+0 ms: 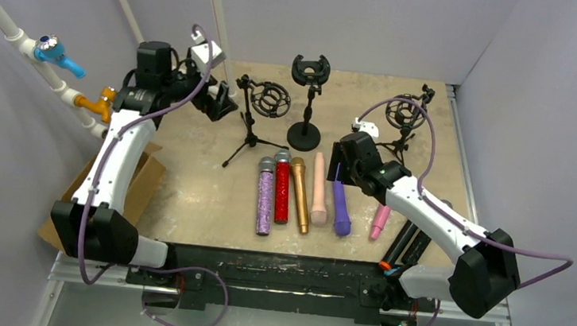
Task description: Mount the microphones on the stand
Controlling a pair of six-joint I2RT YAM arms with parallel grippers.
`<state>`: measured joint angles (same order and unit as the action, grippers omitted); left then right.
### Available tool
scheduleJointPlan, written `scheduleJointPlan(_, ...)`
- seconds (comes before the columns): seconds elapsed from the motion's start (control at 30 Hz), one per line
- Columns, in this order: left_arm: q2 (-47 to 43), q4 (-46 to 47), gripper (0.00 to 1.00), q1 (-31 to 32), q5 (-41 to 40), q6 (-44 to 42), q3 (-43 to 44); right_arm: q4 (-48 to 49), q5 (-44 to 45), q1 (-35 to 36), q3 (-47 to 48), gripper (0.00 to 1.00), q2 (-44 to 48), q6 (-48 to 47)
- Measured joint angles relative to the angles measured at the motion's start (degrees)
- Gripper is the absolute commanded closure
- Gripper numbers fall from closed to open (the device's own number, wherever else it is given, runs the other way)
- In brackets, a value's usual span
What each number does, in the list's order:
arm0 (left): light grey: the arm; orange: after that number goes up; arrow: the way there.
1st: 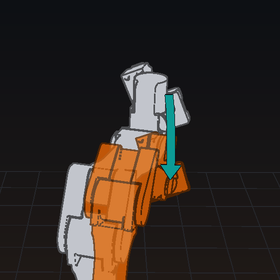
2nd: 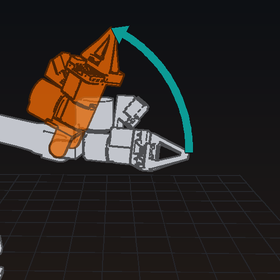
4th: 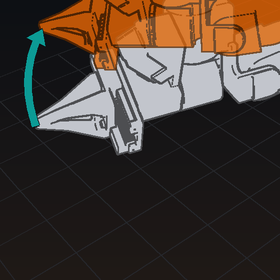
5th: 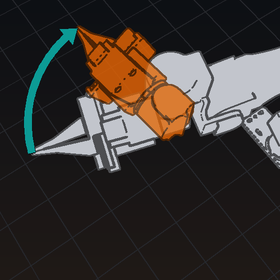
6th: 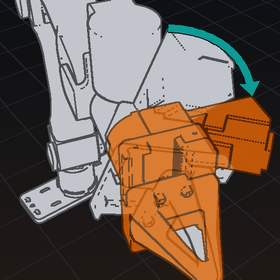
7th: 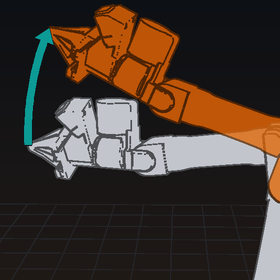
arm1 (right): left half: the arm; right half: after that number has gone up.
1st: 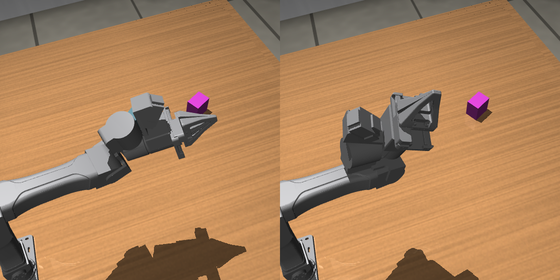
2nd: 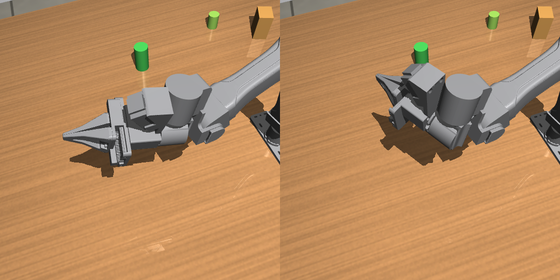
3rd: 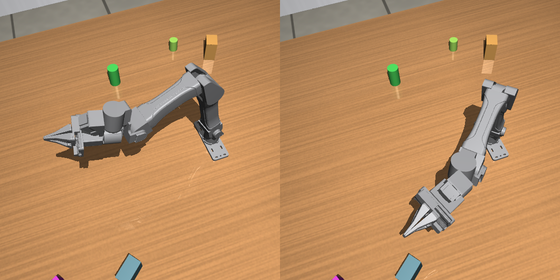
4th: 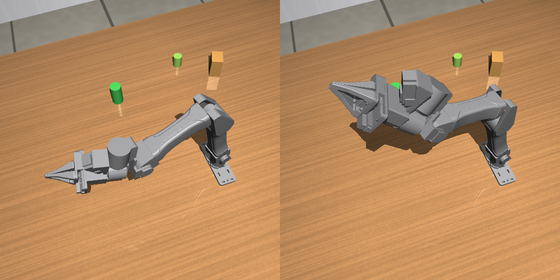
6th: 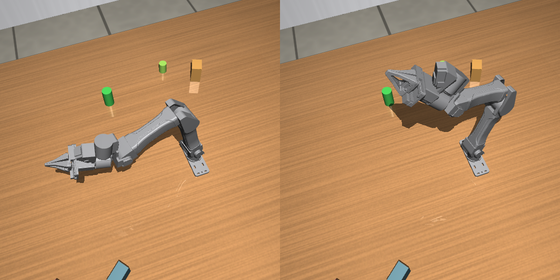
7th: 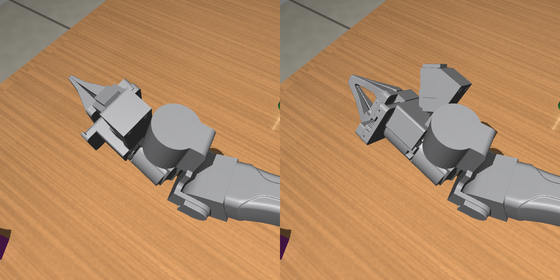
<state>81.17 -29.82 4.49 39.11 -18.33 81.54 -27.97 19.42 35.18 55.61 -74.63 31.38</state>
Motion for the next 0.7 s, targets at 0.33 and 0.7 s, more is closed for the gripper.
scheduleJointPlan(0.33, -8.46, -15.10, 0.00, -11.04, -0.55, 1.03, -0.17, 1.29, -2.45, 0.00, -7.61, 0.32, -1.27, 2.10)
scheduleJointPlan(0.7, -22.91, -18.29, 0.00, -11.98, -0.37, -0.15, -9.64, 4.55, -5.42, 0.07, -17.09, 0.35, 0.50, 4.48)
